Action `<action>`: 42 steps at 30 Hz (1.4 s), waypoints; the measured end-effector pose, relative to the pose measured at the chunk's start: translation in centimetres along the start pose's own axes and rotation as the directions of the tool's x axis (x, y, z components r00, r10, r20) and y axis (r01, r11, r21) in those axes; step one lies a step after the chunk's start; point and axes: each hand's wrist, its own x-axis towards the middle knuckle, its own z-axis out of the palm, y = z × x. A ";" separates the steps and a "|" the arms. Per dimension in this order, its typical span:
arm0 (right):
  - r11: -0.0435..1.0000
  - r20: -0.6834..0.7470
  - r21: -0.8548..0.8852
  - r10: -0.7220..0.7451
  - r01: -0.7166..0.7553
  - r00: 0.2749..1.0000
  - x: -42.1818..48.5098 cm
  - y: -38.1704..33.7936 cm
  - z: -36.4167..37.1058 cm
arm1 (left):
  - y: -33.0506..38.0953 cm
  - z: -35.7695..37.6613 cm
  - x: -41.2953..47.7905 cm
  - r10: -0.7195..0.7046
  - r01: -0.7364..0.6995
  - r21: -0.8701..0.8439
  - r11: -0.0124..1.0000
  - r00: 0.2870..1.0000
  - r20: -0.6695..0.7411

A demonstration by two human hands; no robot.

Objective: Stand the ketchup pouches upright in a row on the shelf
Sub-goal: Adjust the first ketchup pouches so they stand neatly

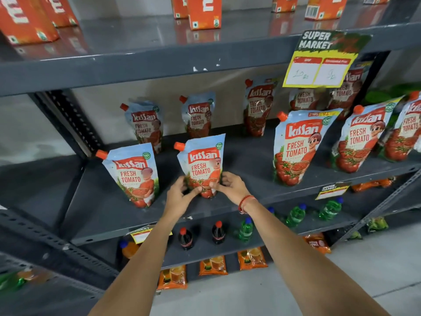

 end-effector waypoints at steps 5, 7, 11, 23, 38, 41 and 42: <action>0.999 -0.043 -0.048 -0.004 0.001 0.999 -1.3 1.1 -1.6 | -0.1 1.9 -0.6 0.033 -0.036 0.052 0.998 0.997 0.065; 0.999 -0.040 -0.040 0.001 -0.002 0.999 -1.5 1.0 -1.9 | -0.2 2.6 -0.7 0.038 -0.041 0.053 0.998 0.998 0.046; 0.999 -0.050 -0.044 -0.007 0.005 0.999 -1.6 0.6 -1.8 | -0.2 3.0 -0.5 0.018 -0.020 0.075 0.997 0.999 0.026; 0.977 -0.508 -0.032 -0.197 0.210 0.839 -5.8 0.6 1.9 | 0.5 -0.8 -5.1 0.063 -0.099 -0.075 0.992 0.923 -0.379; 0.997 0.147 -0.064 -0.038 0.047 0.988 1.0 -3.7 15.0 | -5.3 -14.0 -1.8 -0.202 0.197 -0.060 0.979 0.974 -0.104; 0.988 0.136 -0.108 -0.092 0.107 0.986 1.4 -2.9 15.1 | -6.1 -14.8 -1.9 -0.181 0.181 -0.017 0.983 0.982 -0.058; 0.987 0.152 -0.117 -0.093 0.111 0.984 1.2 -2.8 14.9 | -6.3 -15.0 -2.2 -0.180 0.180 -0.011 0.984 0.982 -0.047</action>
